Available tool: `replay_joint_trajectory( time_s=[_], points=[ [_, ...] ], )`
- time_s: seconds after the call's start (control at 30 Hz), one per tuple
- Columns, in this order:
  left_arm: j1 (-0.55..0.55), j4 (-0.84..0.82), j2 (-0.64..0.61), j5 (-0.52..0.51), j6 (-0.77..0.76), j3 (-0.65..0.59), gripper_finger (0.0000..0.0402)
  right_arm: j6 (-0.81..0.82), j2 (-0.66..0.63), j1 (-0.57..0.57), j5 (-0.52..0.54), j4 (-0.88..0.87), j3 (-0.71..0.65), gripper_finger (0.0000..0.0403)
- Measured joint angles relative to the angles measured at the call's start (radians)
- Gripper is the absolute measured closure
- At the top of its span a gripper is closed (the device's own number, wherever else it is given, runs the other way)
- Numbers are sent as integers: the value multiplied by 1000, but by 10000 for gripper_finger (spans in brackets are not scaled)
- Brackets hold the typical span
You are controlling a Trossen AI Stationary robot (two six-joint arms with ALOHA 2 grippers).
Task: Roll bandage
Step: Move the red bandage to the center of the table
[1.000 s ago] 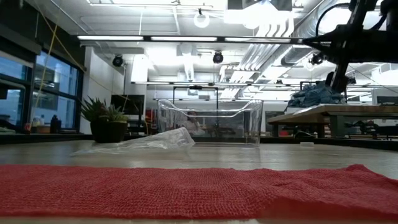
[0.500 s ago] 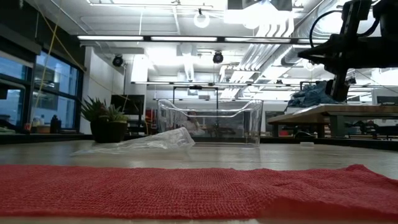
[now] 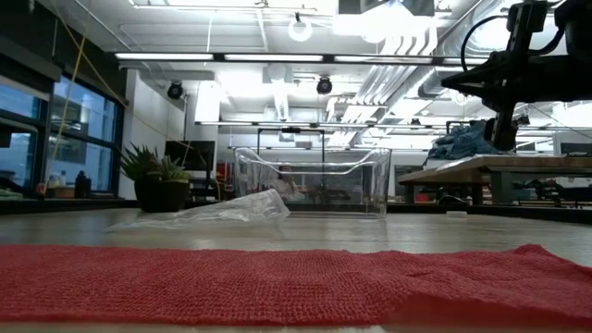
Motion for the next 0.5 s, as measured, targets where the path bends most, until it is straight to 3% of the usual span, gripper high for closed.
replay_joint_trajectory(
  time_s=[0.2, 0.5],
  points=[
    [-12, 3, 39, -6, 5, 0, 176, -30, 0, 0, 28, -1, 0, 403],
    [-12, 145, 144, 19, 9, 0, 176, -55, 0, 0, 45, -3, 0, 403]
  ],
)
